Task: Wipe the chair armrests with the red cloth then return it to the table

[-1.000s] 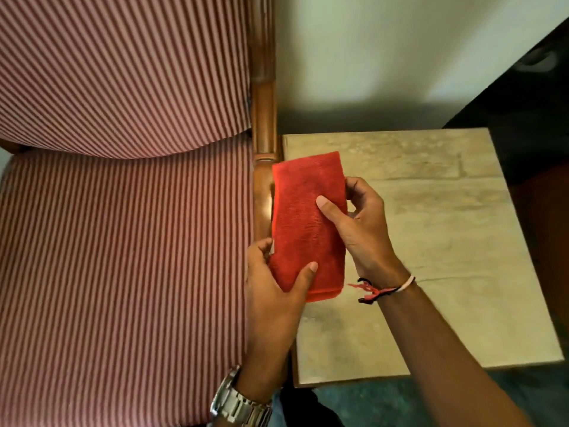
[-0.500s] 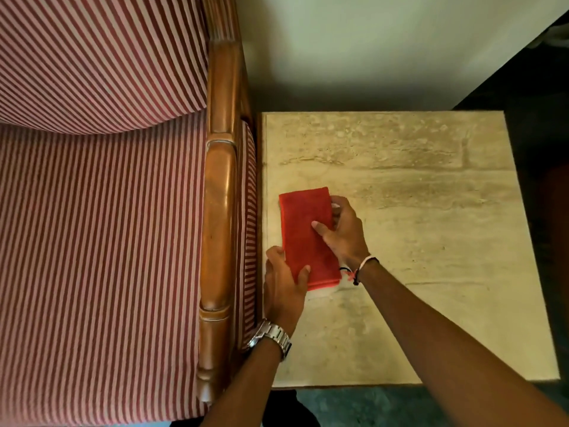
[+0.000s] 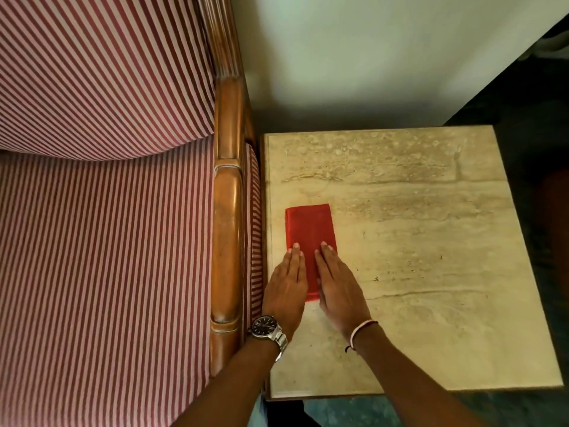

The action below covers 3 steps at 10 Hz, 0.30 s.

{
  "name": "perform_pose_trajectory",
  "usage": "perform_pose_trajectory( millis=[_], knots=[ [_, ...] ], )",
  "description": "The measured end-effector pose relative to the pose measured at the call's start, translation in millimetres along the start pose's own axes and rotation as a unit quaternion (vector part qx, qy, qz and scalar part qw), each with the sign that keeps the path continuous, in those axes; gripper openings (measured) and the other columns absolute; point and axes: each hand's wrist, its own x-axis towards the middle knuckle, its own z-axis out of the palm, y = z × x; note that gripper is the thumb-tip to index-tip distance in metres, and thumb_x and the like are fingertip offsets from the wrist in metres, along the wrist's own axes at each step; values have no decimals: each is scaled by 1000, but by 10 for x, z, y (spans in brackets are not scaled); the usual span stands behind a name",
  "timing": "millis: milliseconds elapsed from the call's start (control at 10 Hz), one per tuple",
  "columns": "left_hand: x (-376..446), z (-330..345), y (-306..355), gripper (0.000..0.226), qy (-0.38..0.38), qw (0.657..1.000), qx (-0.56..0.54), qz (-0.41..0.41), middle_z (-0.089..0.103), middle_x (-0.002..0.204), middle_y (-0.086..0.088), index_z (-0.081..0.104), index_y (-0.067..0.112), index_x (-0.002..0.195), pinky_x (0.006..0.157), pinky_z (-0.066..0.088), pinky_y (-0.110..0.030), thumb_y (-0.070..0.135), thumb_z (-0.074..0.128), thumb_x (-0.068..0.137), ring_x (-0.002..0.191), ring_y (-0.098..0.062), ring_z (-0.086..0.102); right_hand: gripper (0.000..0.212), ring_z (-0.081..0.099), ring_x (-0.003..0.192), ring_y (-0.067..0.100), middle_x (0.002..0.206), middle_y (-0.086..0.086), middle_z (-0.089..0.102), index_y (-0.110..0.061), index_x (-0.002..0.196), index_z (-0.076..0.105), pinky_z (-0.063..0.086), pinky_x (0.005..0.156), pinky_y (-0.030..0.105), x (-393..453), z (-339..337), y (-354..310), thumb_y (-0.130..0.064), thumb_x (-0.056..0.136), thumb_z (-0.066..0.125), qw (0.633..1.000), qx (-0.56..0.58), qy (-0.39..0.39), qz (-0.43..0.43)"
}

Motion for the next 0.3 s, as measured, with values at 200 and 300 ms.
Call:
perform_pose_trajectory(
  millis=[200, 300],
  knots=[
    [3, -162, -39, 89, -3, 999, 47, 25, -19, 169, -16, -12, 3, 158, 128, 3, -41, 10, 54, 98, 159, -28, -9, 70, 6, 162, 26, 174, 13, -6, -12, 163, 0, 19, 131, 37, 14, -373, -134, -20, 107, 40, 1000, -16, -14, 6],
    [23, -501, -60, 97, 26, 999, 42, 17, -20, 168, -18, -15, 2, 157, 130, 6, -43, 22, 59, 97, 158, -29, -11, 68, 9, 161, 27, 174, 13, -5, -14, 164, 1, 22, 129, 39, 102, -733, -254, -20, 107, 38, 999, -12, 35, 10]
  ],
)
